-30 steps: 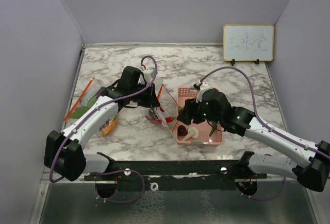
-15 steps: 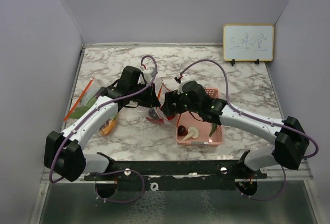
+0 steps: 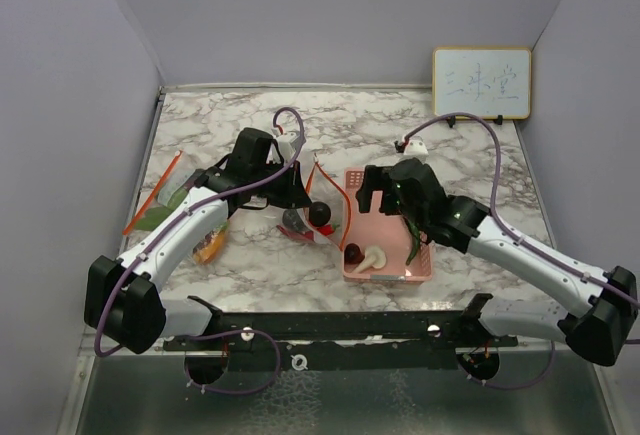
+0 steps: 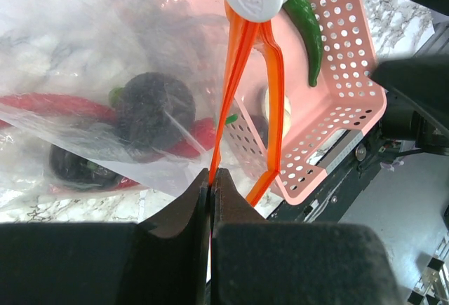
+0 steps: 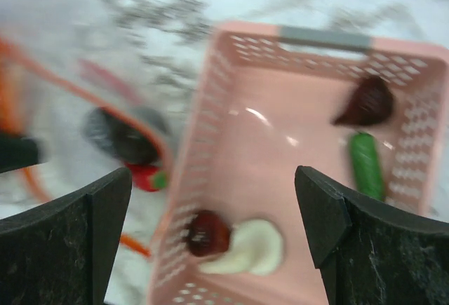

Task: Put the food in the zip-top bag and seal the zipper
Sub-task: Place the fake vegetable in the zipper food storage bag, then pick up the fake vegetable from the bin, then place the fake vegetable in the zipper food storage bag.

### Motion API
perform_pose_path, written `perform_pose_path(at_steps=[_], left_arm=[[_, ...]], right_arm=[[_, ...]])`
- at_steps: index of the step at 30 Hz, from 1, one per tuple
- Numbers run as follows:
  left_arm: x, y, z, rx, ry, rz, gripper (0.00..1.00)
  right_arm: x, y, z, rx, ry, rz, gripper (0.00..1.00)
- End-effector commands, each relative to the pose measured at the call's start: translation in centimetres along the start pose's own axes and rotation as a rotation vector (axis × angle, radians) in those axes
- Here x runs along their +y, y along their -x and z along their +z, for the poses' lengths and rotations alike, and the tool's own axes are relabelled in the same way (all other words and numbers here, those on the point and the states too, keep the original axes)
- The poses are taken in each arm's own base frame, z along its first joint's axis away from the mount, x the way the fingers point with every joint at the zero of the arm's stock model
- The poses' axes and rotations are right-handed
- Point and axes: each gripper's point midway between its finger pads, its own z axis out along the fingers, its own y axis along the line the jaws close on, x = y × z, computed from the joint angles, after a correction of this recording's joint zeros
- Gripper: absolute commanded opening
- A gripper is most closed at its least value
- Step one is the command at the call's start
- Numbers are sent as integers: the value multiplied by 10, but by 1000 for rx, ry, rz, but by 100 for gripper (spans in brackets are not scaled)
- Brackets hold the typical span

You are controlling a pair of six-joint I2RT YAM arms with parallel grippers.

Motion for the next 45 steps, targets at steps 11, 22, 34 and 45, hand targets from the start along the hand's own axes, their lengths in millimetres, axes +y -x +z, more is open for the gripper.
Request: perform_pose_path(at_steps=[11,22,34,45], left_arm=[[-14,10,-10,-38,-49,33,0],[-13,5,-12,-33,-43,44,0],[-8,3,-8,-19,-31,37,0],[-10,5,-11,-22,-31,29,0]], right_arm=[[-143,-104,45,339,-530,-107,94],[-160,-141,89,452,-546,-106,91],[-108,-87,71,321,-306,-63,2],[66,49,-8,-239,435,-184,2]])
